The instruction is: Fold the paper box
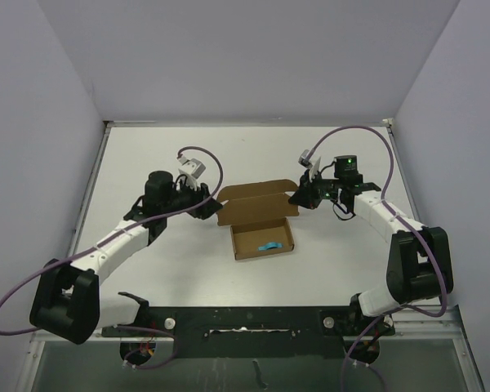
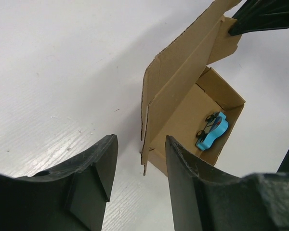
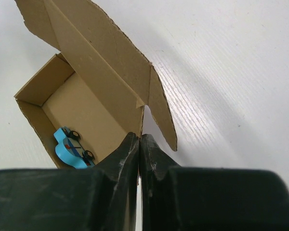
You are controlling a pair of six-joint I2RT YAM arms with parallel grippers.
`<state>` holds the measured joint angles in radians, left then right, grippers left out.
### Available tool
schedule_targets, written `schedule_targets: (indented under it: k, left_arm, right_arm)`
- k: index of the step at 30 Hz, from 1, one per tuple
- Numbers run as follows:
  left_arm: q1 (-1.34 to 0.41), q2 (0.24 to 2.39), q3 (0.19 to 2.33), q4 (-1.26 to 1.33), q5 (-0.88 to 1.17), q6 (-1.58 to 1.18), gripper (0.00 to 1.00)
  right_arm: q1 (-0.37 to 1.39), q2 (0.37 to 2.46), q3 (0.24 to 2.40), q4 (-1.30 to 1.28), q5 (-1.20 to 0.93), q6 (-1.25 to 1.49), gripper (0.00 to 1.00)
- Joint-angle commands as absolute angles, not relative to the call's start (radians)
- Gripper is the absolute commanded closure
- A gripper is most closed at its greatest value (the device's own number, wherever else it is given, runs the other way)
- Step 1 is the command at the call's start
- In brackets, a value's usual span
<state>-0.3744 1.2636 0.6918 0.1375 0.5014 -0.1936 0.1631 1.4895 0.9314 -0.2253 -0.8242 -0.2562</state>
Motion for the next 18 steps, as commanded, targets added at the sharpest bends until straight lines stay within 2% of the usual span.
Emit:
schedule_targets:
  k: [1,18]
  left_arm:
    - [-0.361,1.294,0.759,0.128,0.536,-0.192,0.59]
    - [-0.362,1.356,0.781,0.116,0.600,-0.206,0.71]
  right_arm:
    - [0.157,1.452,0.959,-0.208,-0.846,-0.261,1.00]
    - [0.160,1.459,0.959,-0.208,-0.845,-0.258,1.00]
